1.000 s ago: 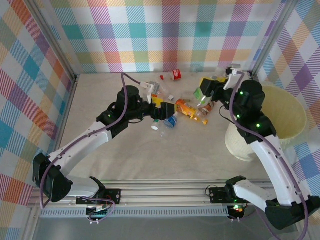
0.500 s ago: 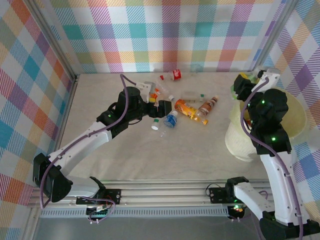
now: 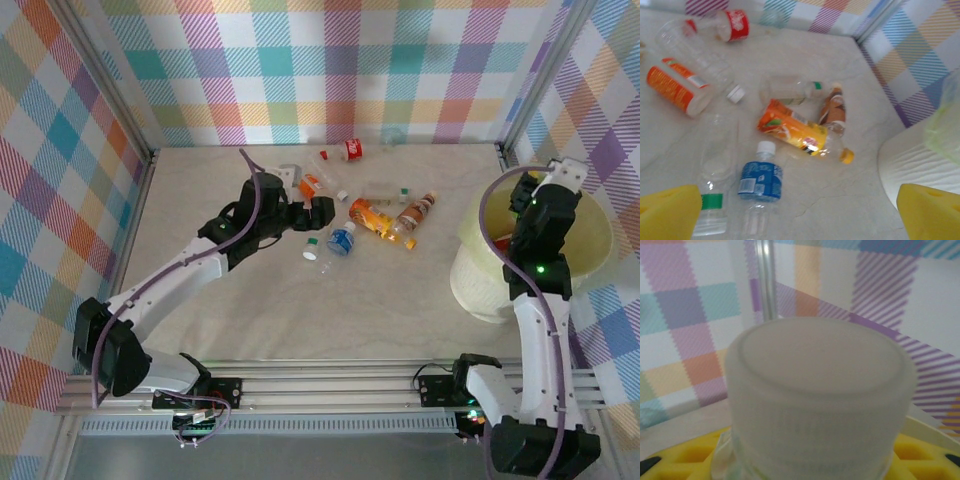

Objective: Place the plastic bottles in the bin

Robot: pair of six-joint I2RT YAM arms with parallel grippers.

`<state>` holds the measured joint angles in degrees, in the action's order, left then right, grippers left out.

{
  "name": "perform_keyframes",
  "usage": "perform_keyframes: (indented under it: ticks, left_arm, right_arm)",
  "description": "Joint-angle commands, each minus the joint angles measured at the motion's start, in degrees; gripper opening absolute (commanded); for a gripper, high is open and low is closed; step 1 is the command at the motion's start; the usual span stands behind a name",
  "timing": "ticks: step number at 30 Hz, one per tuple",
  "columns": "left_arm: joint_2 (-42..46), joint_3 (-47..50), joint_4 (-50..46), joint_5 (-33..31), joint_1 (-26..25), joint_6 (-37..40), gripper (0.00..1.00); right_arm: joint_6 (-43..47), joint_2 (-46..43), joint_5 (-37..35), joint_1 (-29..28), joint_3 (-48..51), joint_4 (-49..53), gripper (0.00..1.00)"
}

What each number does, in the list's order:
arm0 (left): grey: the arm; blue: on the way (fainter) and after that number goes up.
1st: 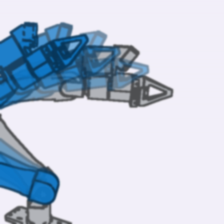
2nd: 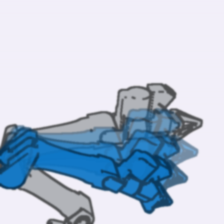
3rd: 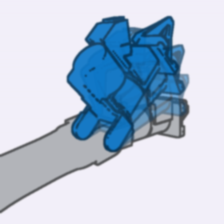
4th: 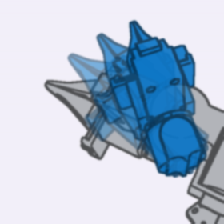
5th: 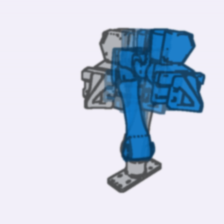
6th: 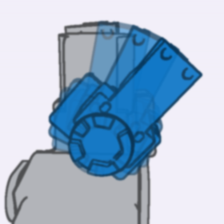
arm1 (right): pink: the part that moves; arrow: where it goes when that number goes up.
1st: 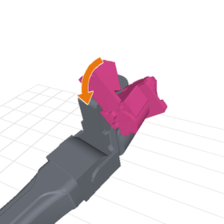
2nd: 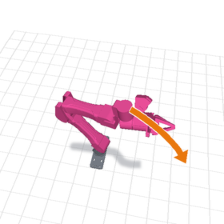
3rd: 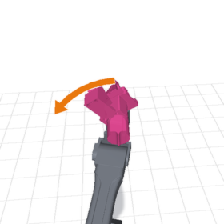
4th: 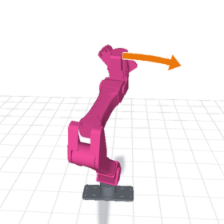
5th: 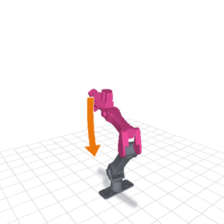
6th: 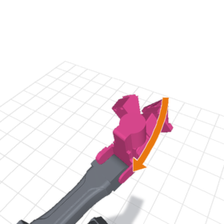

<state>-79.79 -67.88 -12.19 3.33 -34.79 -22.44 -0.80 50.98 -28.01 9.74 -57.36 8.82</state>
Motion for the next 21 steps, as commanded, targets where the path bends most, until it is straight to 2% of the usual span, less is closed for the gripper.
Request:
perform_keyframes:
  ticks: [1,6,13,15,21]
  left_arm:
    - [-2.0,0.9,-2.3,-0.8,1.9,-3.4,1.0]
    - [-5.7,1.0,-2.9,0.4,3.7,-6.3,1.0]
    - [-9.0,1.0,-2.2,1.8,4.1,-8.5,1.0]
    - [-9.4,1.0,-1.8,1.7,4.2,-8.8,1.0]
    - [-9.9,1.6,-0.9,1.2,4.2,-10.2,1.0]
  right_arm:
    - [-0.3,-0.2,1.9,3.1,2.8,-8.9,0.37]
    - [-0.5,1.4,6.3,6.4,6.1,-14.4,0.48]
    - [-2.1,5.4,8.8,6.9,0.1,-2.9,0.9]
    - [-2.5,5.6,8.4,6.9,-1.6,0.3,0.99]
    - [-5.2,4.1,10.4,6.9,-5.3,7.4,1.0]
